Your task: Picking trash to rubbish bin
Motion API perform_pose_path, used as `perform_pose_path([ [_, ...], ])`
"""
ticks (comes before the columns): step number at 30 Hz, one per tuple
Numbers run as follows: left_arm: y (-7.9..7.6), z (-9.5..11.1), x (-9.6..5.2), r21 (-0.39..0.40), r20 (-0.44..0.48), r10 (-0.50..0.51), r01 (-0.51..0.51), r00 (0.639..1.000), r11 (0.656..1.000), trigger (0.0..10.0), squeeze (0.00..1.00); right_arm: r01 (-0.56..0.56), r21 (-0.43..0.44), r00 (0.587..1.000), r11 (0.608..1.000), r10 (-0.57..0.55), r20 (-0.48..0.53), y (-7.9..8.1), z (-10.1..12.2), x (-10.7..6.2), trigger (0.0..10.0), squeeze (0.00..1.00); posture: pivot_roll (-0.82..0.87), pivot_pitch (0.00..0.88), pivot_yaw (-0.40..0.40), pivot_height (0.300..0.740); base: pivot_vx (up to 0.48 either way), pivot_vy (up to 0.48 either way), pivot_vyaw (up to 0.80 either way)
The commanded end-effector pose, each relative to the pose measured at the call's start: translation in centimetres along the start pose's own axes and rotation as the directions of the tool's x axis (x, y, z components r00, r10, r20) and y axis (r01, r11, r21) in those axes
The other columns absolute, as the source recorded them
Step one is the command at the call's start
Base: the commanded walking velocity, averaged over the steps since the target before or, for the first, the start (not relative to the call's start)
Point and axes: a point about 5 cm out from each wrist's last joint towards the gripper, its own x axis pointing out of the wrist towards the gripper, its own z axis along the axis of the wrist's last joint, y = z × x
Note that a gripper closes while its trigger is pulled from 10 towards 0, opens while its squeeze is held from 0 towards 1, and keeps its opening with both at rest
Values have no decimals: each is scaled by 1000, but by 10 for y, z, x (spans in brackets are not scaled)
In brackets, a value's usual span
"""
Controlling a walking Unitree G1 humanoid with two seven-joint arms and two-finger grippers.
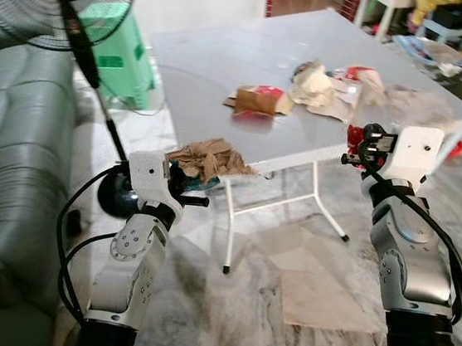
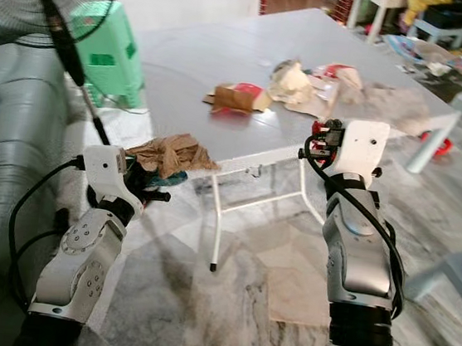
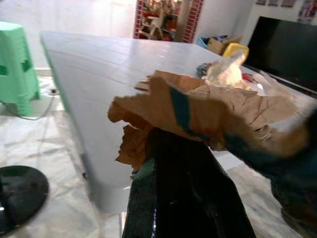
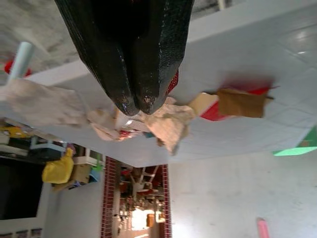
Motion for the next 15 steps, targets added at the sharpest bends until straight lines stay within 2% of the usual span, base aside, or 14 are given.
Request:
perform_pose_path([
  [1,1,2,0,11,8,-1,1,1000,1000,0,0,-4,0,1000,1000,4,25,3,6,2,10000,0,-37,42,77,740,0,0,-800],
  [15,0,1,0,-2,12,2,-2,1000,1000,0,0,-1,-12,999,1000,2,32,0,8,2,10000,0,-49,51,71,740,0,0,-792],
])
